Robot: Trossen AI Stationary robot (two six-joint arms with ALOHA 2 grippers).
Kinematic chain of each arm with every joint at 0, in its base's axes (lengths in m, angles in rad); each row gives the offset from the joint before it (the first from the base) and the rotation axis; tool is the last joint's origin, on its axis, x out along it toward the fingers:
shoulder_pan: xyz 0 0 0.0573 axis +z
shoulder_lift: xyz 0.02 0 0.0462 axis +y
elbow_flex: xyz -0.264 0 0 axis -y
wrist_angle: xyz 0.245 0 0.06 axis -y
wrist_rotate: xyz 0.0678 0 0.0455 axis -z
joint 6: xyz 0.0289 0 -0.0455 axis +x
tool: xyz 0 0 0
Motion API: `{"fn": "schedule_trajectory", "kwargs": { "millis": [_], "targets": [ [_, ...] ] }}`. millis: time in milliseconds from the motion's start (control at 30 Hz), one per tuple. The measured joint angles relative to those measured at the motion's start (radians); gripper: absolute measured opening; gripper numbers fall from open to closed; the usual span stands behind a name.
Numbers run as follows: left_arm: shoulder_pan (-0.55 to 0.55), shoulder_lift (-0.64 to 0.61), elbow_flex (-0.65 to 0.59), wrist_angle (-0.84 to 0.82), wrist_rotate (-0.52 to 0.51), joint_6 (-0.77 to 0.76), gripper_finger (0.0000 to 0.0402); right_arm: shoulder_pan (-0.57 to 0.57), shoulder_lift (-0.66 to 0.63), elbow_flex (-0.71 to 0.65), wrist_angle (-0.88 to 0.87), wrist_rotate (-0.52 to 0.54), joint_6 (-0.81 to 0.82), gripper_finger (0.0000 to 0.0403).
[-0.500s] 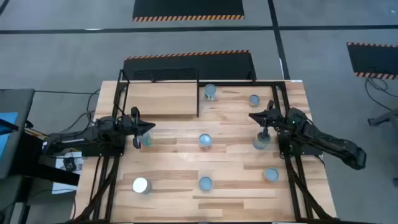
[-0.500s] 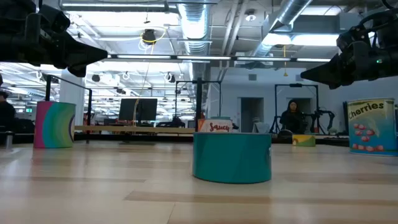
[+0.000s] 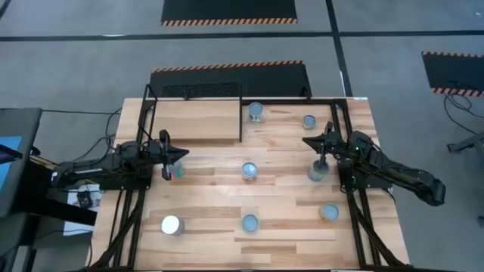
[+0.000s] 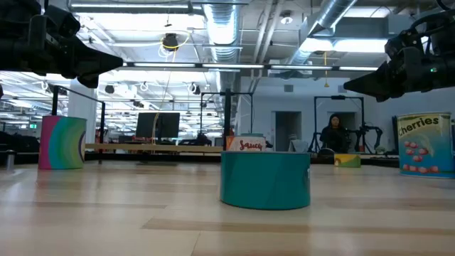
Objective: Pick and place cans onto a shelf
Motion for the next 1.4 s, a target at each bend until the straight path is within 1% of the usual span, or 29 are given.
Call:
{"fn": "schedule_trajectory", "kwargs": {
  "millis": [567,600,667,700,767,800,1267,1400],
  "targets": [
    [0.001,0.0,0.0,0.001,-0.009,0.0,0.0,0.0,0.0,0.0,0.0,0.0,0.0,0.0033],
    [0.003,0.0,0.0,0.007,-0.048,0.0,0.0,0.0,0.0,0.0,0.0,0.0,0.0,0.0033],
    [0.013,0.0,0.0,0.03,-0.171,-0.002,0.0,0.0,0.0,0.0,0.0,0.0,0.0,0.0033],
    [0.014,0.0,0.0,0.036,-0.216,0.003,0.0,0.0,0.0,0.0,0.0,0.0,0.0,0.0033],
    [0.019,0.0,0.0,0.04,-0.264,0.03,0.0,0.0,0.0,0.0,0.0,0.0,0.0,0.0033],
    [0.021,0.0,0.0,0.041,-0.272,0.042,0.0,0.0,0.0,0.0,0.0,0.0,0.0,0.0033],
    [0.021,0.0,0.0,0.043,-0.274,0.047,0.0,0.0,0.0,0.0,0.0,0.0,0.0,0.0033],
    [0.022,0.0,0.0,0.057,-0.277,0.09,0.0,0.0,0.0,0.0,0.0,0.0,0.0,0.0033]
  ]
}}
